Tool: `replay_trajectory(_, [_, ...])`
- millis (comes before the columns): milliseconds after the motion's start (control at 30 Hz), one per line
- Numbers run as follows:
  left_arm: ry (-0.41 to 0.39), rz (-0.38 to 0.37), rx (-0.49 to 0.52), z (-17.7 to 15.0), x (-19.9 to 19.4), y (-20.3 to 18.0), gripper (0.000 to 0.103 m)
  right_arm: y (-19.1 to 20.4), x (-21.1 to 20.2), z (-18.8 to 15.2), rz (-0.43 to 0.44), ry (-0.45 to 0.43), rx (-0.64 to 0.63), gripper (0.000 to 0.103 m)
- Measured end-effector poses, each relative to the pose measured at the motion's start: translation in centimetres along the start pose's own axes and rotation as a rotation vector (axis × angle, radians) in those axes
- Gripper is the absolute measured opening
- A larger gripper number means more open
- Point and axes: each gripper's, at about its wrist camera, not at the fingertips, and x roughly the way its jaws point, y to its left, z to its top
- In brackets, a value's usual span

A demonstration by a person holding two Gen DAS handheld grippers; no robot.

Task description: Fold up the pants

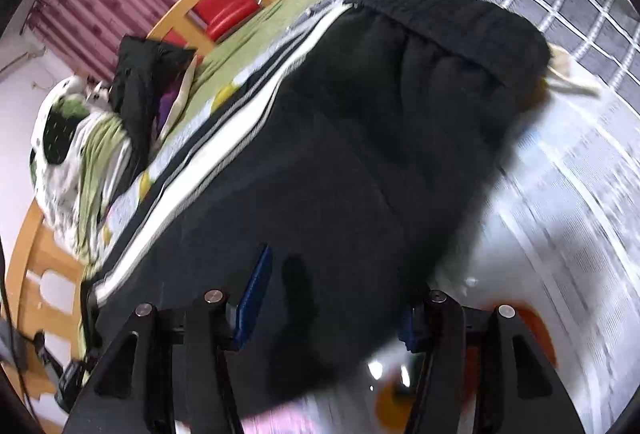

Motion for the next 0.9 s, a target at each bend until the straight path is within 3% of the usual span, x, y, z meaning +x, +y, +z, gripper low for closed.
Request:
replay_trajectory(33, [-0.015, 0.001, -0.013, 0.3, 0.3, -0.1, 0.058, -0.1, 0.6, 0.6, 0.012, -0.017, 0.024, 0.053])
replay_trajectory(67, [-0.021, 0.011, -0.016, 0.5, 0.4, -0.1, 0.049, 0.2, 1.3, 1.1, 0.015, -0.025, 0.045, 0.052])
replay_trajectory(100, [-0.025, 0.029, -0.015, 0.7, 0.6, -0.2, 0.035, 0.0, 1.7, 1.7, 0.02, -0.036, 0.074, 0.044])
replay_trajectory(133, [-0.025, 0.057, -0.006, 0.8, 0.8, -0.2, 0.03, -0.1, 2.1, 2.0, 0.011, -0.043, 0.093, 0.031])
replay_trajectory(200, [-0.011, 0.057, 0.005, 0.7, 0.7, -0.1, 0.018, 0.1, 2.5, 2.5, -0.007, -0.046, 0.084, 0.025])
replay_trajectory(367, [-0.012, 0.044, 0.034, -0.6, -2.4, -0.6, 0.012, 0.8, -0.5, 1.3, -0.066, -0.075, 0.022, 0.021])
replay_trajectory(533, [0.026, -0.007, 0.121, -4.0, -6.9, -2.4, 0.012, -2.3, -6.8, -0.2, -0.069, -0.059, 0.032, 0.021])
replay_trajectory(900, [0.206, -0.15, 0.343, -15.9, -12.6, -6.0, 0.012, -16.3, -23.5, -6.5, -0.179, -0.081, 0.102, 0.021])
